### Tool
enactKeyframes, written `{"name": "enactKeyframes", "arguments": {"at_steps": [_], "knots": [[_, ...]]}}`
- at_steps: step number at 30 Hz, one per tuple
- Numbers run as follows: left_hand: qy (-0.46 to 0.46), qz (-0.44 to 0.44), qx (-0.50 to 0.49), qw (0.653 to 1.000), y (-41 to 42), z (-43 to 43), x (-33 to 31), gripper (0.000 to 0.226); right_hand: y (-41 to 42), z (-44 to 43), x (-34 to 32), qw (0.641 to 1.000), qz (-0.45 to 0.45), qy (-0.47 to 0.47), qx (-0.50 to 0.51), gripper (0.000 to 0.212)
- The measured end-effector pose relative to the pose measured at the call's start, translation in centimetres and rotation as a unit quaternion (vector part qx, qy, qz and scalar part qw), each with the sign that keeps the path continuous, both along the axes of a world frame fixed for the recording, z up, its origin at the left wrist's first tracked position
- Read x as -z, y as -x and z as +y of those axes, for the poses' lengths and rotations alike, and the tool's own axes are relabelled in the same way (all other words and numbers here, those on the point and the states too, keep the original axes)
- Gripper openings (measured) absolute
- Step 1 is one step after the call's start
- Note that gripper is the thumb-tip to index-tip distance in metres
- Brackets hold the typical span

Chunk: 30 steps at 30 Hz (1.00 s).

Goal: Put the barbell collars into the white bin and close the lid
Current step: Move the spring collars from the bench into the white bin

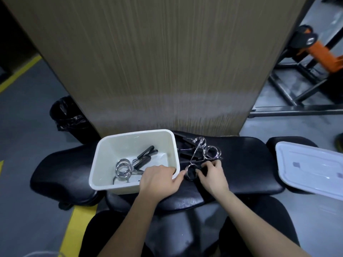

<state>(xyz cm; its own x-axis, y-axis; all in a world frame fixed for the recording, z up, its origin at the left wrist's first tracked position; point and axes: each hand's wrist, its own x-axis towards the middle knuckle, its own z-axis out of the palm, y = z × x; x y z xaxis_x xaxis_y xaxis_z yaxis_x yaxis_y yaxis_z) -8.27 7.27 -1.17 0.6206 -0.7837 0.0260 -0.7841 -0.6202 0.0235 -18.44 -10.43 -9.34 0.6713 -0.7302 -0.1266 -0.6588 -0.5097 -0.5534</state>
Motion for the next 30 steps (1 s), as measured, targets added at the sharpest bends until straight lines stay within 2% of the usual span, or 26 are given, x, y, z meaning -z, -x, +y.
{"name": "enactKeyframes", "arguments": {"at_steps": [2, 3, 4, 7, 10, 13, 16, 19, 22, 25, 27, 30], "knots": [[0.001, 0.003, -0.002, 1.000, 0.0, 0.0, -0.1, 0.056, -0.8, 0.5, -0.4, 0.992, -0.020, 0.128, 0.013, 0.038], [0.000, 0.003, -0.003, 1.000, 0.1, -0.1, -0.2, 0.056, -1.3, 0.6, -0.9, 0.985, -0.035, 0.171, 0.011, 0.039], [0.000, 0.001, -0.003, 1.000, 0.1, -0.2, -0.2, 0.055, -1.8, 0.7, -1.3, 0.984, -0.037, 0.177, -0.002, 0.041], [0.004, 0.000, -0.002, 1.000, 0.2, -0.2, -0.3, 0.055, -3.2, 0.7, -1.5, 0.998, 0.024, 0.028, -0.055, 0.060], [0.001, -0.006, 0.003, 1.000, 0.3, -0.1, -0.3, 0.056, -3.6, 0.5, -1.1, 0.996, 0.022, -0.075, -0.042, 0.061], [0.000, -0.007, 0.003, 1.000, 0.3, -0.1, -0.2, 0.057, -3.5, 1.1, -1.2, 0.994, 0.033, -0.100, -0.031, 0.064], [0.004, 0.003, 0.002, 1.000, 0.4, 0.0, -0.3, 0.058, -3.0, 2.2, -1.1, 0.994, 0.052, -0.063, -0.068, 0.078], [0.017, 0.001, 0.001, 1.000, 0.3, 0.1, -0.3, 0.060, -2.6, 2.3, -1.4, 0.996, 0.038, -0.047, -0.064, 0.069], [0.023, 0.006, 0.005, 1.000, 0.3, 0.2, -0.4, 0.059, -2.5, 1.5, -3.2, 0.995, -0.028, -0.086, -0.034, 0.062], [0.032, 0.009, 0.005, 0.999, 0.5, 0.2, -0.7, 0.058, -2.1, 0.1, -6.5, 0.978, -0.120, -0.166, -0.036, 0.048], [0.030, 0.014, -0.001, 0.999, 0.6, 0.2, -1.0, 0.058, -1.6, -0.7, -8.5, 0.954, -0.173, -0.244, -0.030, 0.035], [0.024, 0.022, -0.004, 0.999, 0.6, 0.3, -1.2, 0.059, -0.9, -1.4, -10.3, 0.890, -0.269, -0.367, 0.033, 0.026]]}}
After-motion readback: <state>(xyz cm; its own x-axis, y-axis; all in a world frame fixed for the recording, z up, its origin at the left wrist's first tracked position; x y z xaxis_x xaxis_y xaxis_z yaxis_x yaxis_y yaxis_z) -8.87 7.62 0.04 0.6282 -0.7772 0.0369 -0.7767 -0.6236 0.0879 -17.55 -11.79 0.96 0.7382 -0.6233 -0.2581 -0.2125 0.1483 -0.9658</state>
